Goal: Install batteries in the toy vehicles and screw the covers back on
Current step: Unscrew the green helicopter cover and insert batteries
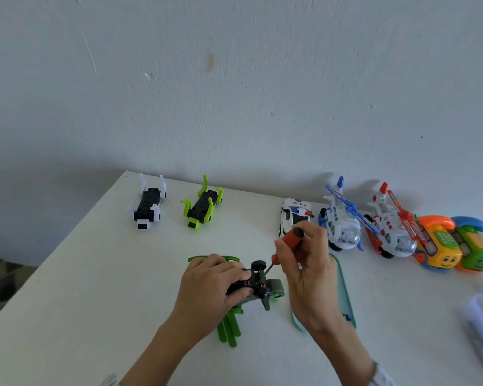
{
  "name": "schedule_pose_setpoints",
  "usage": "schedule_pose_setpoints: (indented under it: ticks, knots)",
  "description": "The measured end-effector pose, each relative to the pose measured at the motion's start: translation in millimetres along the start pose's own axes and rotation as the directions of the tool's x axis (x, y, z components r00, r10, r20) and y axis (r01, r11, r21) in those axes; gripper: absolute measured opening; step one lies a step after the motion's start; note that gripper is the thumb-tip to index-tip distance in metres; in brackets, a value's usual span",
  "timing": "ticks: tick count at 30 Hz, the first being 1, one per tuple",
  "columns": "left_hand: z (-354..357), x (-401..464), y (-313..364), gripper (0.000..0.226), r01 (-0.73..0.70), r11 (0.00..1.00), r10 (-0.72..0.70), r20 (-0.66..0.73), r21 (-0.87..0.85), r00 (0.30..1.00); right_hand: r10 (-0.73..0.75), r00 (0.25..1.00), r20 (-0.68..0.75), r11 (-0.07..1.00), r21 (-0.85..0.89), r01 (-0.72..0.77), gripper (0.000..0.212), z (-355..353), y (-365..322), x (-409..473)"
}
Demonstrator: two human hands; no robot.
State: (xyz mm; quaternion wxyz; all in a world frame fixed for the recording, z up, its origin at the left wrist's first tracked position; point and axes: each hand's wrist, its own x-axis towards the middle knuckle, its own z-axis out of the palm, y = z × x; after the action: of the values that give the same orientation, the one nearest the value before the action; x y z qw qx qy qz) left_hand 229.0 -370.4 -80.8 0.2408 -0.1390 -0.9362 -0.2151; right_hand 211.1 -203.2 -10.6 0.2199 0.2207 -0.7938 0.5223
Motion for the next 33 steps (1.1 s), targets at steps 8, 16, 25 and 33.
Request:
schedule_pose_setpoints:
  ticks: [8, 16, 25, 33]
  knots:
    - [-0.8, 0.3, 1.0, 0.032, -0.009, 1.000, 0.009, 0.010, 0.005, 1.000, -0.011, 1.000, 0.009, 1.000, -0.009, 0.011, 0.025, -0.1, 1.4, 0.5]
    - [-0.1, -0.5, 1.5, 0.032, 0.014, 1.000, -0.014, 0.003, 0.008, 1.000, -0.001, 1.000, -0.010, 1.000, -0.024, 0.001, 0.018, 0.6, 1.8, 1.8]
    - [-0.9, 2.6, 1.5, 0.032, 0.015, 1.000, -0.015, 0.011, -0.011, 1.000, -0.024, 0.999, 0.023, 0.999, -0.043, 0.025, 0.019, -1.0, 5.1, 1.4]
    - [-0.8, 4.3, 1.2, 0.030, 0.033, 0.999, -0.033, 0.019, -0.002, 0.999, -0.059, 0.998, 0.029, 0.997, -0.056, 0.061, 0.023, 0.3, 5.7, 1.6]
